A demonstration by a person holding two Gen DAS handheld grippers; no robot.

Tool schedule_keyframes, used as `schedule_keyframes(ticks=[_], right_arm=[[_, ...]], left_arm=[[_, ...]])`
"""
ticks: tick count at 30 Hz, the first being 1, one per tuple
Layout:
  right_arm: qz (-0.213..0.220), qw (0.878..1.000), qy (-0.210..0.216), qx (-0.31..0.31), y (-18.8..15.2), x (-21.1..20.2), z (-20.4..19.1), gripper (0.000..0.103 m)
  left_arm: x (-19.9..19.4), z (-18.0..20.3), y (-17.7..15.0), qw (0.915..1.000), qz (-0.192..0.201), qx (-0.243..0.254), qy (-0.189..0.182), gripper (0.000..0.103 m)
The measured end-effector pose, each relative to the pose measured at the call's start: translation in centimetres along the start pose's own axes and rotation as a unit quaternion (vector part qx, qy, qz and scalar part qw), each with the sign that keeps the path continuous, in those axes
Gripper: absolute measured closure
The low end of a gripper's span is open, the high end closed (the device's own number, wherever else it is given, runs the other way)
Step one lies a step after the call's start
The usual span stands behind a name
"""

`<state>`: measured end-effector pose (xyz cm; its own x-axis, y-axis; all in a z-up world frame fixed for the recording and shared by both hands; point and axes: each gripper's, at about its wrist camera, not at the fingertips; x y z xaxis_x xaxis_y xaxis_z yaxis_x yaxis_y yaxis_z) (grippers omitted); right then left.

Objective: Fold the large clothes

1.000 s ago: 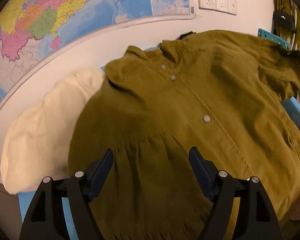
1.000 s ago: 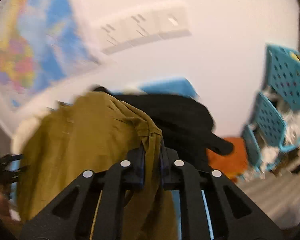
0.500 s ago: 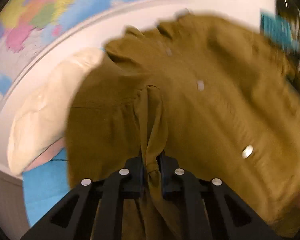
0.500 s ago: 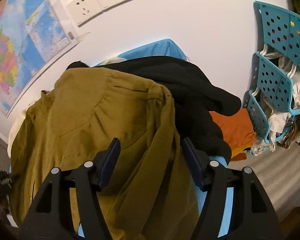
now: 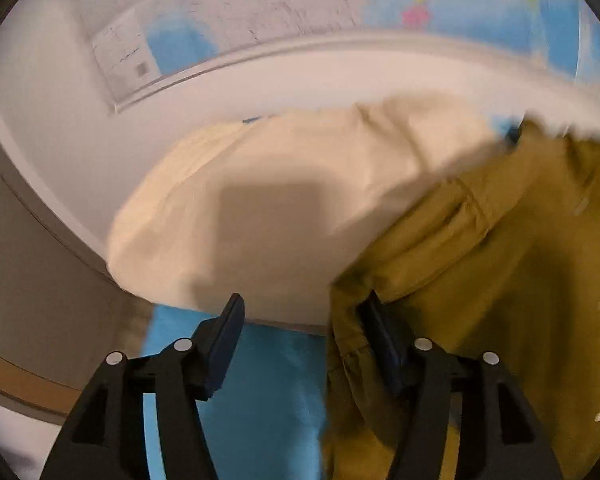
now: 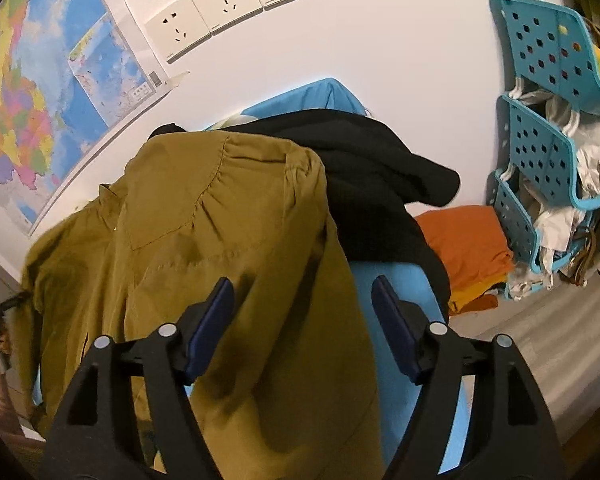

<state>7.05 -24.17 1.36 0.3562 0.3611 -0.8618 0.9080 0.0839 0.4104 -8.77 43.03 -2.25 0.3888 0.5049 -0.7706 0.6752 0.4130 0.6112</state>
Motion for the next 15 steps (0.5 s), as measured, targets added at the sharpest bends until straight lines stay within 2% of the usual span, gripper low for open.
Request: schedule_keyframes(ticks=[2, 3, 5, 6, 9, 11, 12, 13, 14, 15], right_arm=[[0.004, 1.0, 0.005, -0.002, -1.0, -1.0, -0.4, 0.025], [0.006, 1.0, 0.007, -0.004, -1.4, -1.6, -0.8, 0.021], [0.011, 1.0, 0.012, -0.018, -2.3, -2.7, -1.6, 0.016], [0.014, 1.0, 0.015, -0.023, -2.7, -3.1, -2.1, 0.013], [0.01, 0.998, 0.034, -0.043, -4.0, -3.8, -3.6, 0.011], [-0.005, 0.998, 0.037, -0.053, -4.8, -3.2, -4.2, 0.011], [-0.012, 0.998, 0.031, -0.055, -5.0, -2.5, -4.3, 0.013], [-0.018, 0.998, 0.032, -0.054, -5.1, -2.0, -4.2, 0.027], [-0.021, 0.998, 0.037, -0.047, -5.1, -1.6, -3.9, 0.037], [-0.022, 0.998, 0.044, -0.042, -5.0, -1.4, -3.7, 0.058]], left_arm=[[-0.3, 1.6, -0.6, 0.9981, 0.024, 0.027, 0.049, 0.039], [-1.3, 2.1, -0.8, 0.9979, 0.038, 0.028, 0.045, 0.039], [-3.7, 2.2, -1.0, 0.998, 0.063, 0.008, 0.001, 0.039], [-5.3, 2.1, -1.2, 0.9959, 0.086, -0.001, -0.029, 0.036], [-10.3, 2.0, -1.7, 0.9835, 0.156, -0.012, -0.091, 0.027], [-12.3, 2.3, -1.9, 0.9741, 0.169, -0.011, -0.15, 0.026], [-12.6, 2.6, -2.1, 0.9715, 0.172, -0.007, -0.162, 0.026], [-13.3, 3.4, -2.6, 0.9699, 0.177, 0.001, -0.167, 0.026], [-13.7, 4.6, -2.9, 0.968, 0.178, 0.02, -0.176, 0.026], [-13.9, 5.8, -3.2, 0.9664, 0.174, 0.031, -0.187, 0.026]])
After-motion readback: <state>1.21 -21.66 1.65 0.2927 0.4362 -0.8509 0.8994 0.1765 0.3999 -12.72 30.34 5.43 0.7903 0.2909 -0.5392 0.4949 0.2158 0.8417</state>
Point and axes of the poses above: each gripper's, at about its wrist camera, not at the fingertips, and x roughly the way its jaws point, z to its right, y to its top, and after that the axes turned 9 degrees about -x, right-handed
